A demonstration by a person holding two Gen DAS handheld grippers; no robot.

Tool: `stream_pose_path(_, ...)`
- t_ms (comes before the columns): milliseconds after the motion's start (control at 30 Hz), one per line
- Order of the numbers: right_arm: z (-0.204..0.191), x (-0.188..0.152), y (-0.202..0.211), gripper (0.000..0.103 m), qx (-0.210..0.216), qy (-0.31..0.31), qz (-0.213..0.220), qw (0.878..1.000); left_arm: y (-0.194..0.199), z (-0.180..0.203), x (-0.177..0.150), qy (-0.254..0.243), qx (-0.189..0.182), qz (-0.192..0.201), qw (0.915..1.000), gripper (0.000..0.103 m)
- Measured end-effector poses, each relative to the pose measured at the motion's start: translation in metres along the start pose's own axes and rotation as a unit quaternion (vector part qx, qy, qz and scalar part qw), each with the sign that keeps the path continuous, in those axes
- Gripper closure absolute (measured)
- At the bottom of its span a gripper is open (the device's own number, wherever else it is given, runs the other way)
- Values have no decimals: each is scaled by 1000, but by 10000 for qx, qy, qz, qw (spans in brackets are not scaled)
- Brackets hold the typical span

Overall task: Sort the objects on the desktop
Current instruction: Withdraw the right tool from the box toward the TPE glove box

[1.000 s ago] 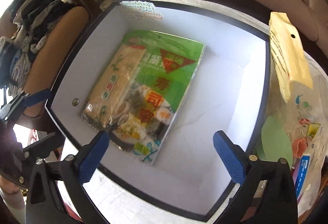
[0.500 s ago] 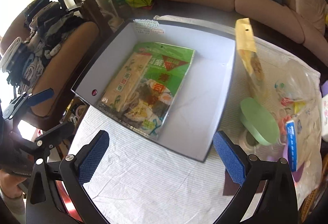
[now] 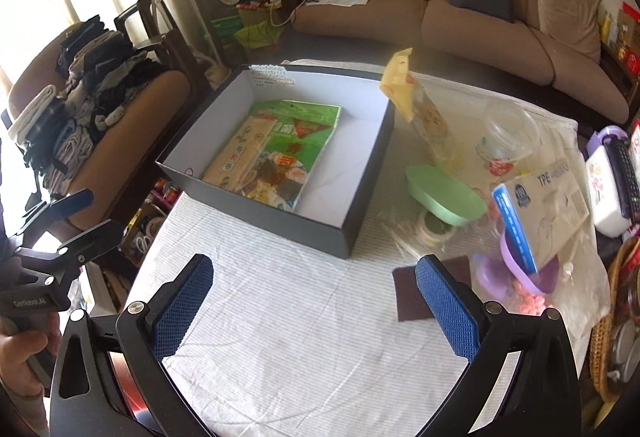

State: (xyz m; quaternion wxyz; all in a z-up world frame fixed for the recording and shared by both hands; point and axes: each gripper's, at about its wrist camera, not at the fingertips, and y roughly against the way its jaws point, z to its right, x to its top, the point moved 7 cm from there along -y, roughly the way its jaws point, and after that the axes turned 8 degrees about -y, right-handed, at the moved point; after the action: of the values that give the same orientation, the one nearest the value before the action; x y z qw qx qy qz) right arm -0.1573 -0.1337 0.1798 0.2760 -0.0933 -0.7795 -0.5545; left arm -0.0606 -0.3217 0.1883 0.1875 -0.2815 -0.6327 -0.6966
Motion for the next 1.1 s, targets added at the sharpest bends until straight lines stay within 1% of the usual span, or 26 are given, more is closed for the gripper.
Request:
stream_pose_path(100, 12, -11, 13, 0, -8, -47, 49, 10000, 9, 18, -5, -81, 18, 3, 10000, 0)
stream_pose_path(233, 33, -24, 33, 0, -21, -149, 134, 9998, 16, 48, -11, -186, -66, 11, 9998, 0)
stream_pose_path(400, 65, -39, 57, 0, -117, -229, 224, 9994, 14, 91, -15, -293, -213, 4, 9993, 0)
stream_pose_path(500, 88, -48, 68, 0, -186, -334, 279, 9989, 7, 120, -17, -353, -351, -33, 9988, 0)
stream_pose_path(600, 113, -56, 77, 0, -236, -455, 326, 9982, -1, 150, -20, -520, -450, -92, 9976, 0)
stream_pose_path(700, 140, -64, 81, 0, -282, -618, 334, 9971, -9, 180, -22, -696, -521, -144, 9961, 0)
stream_pose_path(800, 166, -73, 84, 0, -287, -761, 316, 9962, -18, 205, -21, -760, -683, -179, 9946, 0)
stream_pose_path(967, 215, -88, 84, 0, -435, -939, 265, 9943, -43, 243, -23, -857, -886, -329, 9918, 0)
stream_pose_path(1100, 252, -96, 80, 0, -377, -1226, 271, 9914, -70, 267, -25, -899, -1012, -507, 9895, 0)
